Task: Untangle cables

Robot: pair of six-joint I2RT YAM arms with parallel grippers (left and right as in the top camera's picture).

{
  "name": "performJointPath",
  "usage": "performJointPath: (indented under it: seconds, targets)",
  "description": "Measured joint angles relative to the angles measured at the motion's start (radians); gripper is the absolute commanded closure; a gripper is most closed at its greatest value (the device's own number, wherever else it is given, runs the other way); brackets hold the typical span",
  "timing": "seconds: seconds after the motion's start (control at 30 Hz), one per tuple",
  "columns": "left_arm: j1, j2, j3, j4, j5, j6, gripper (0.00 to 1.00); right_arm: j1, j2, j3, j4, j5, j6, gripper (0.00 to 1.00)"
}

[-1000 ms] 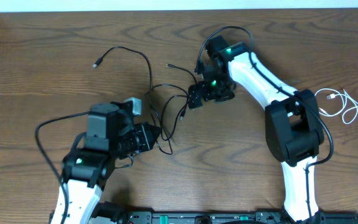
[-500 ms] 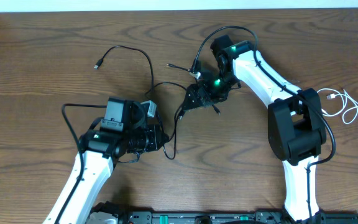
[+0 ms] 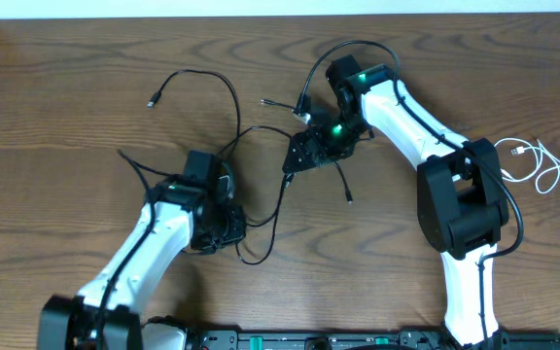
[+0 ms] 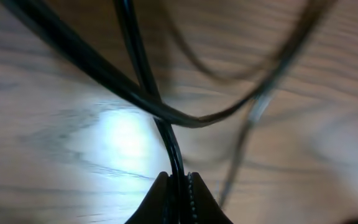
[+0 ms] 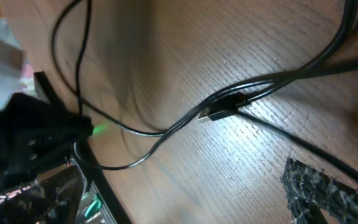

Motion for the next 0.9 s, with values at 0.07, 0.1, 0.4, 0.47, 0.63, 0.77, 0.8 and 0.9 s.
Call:
performJointPath:
  seconds: [0.07,0.1,0.4,0.47,0.63,0.77,0.8,0.9]
  targets:
    - [0.000,0.034,0.000,-0.003,-0.024,-0.007,0.59,0.001,0.000,0.000,0.002,0.009,0.000,0.01]
    - [0.000,0.048,0.000,-0.005,-0.035,-0.013,0.56,0.002,0.000,0.000,0.002,0.013,0.000,0.01]
    - [0.000,0.062,0.034,-0.143,-0.042,-0.026,0.50,0.019,0.000,0.000,0.011,0.038,0.000,0.01]
    - [0.000,0.029,0.074,-0.172,-0.042,-0.026,0.50,0.023,0.000,0.000,0.012,0.042,0.000,0.01]
    - [0.000,-0.082,0.162,-0.163,-0.042,-0.027,0.67,0.025,0.000,0.000,0.013,0.046,0.000,0.01]
    - [0.000,-0.128,0.170,-0.150,-0.042,-0.040,0.73,0.025,0.000,0.000,0.014,0.050,0.000,0.01]
    - [0.000,-0.128,0.170,-0.147,-0.046,-0.050,0.74,0.025,0.000,0.000,0.014,0.052,0.000,0.01]
    - [-0.001,-0.119,0.160,-0.131,-0.075,-0.105,0.73,0.025,0.000,0.000,0.014,0.062,0.000,0.01]
